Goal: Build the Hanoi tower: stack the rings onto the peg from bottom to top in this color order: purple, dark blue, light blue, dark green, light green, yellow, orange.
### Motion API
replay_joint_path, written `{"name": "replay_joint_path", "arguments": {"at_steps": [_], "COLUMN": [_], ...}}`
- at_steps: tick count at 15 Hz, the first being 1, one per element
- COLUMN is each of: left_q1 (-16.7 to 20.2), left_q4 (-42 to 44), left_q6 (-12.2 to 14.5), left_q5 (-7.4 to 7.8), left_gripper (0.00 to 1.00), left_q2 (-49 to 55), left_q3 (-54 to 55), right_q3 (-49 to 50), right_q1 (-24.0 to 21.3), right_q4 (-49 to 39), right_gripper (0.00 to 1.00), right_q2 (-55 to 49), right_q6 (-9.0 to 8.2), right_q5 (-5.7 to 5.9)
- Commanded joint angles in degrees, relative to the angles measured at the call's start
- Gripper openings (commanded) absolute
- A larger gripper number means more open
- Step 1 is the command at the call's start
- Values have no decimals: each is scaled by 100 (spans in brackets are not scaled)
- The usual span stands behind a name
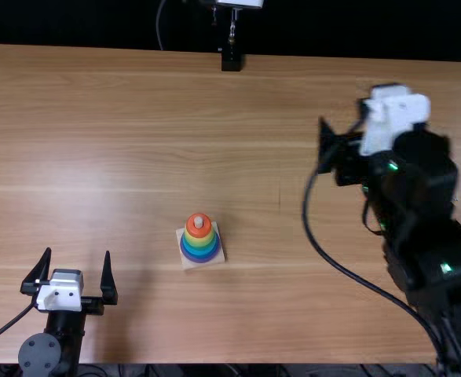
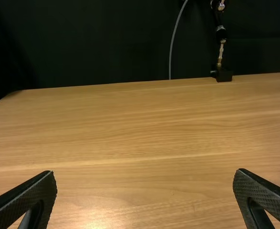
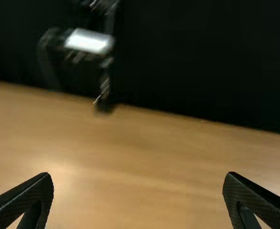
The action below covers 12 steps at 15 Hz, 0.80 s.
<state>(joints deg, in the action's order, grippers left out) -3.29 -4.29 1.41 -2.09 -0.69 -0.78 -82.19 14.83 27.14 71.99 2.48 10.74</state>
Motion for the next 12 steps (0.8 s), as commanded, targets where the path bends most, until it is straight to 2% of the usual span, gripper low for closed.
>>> {"name": "replay_joint_path", "arguments": {"at_steps": [1,3,5,7,9,10,12], "left_q1": [30,30,30,30,30,30,30], "left_q4": [-298,-298,-298,-298,-298,-298,-298], "left_q6": [49,49,49,49,49,49,49], "left_q5": [-13,-13,-13,-13,-13,-13,-13], "left_gripper": [100,100,100,100,100,100,100], "left_q2": [69,69,69,69,69,69,69], "left_q3": [78,78,78,78,78,78,78], "right_q3": [977,2770,4387,5547,6602,7033,7674], "right_q1": [-376,-850,-1219,-1290,-1439,-1571,-1632], "right_q4": [-777,-2296,-3266,-3488,-3467,-3446,-3435], "right_gripper": [100,100,100,100,100,100,100], "right_q2": [-765,-2039,-3384,-4544,-5784,-6179,-6742], "right_q6": [-16,-27,16,16,26,37,47], "right_q5": [160,149,75,44,-188,-231,-231]}}
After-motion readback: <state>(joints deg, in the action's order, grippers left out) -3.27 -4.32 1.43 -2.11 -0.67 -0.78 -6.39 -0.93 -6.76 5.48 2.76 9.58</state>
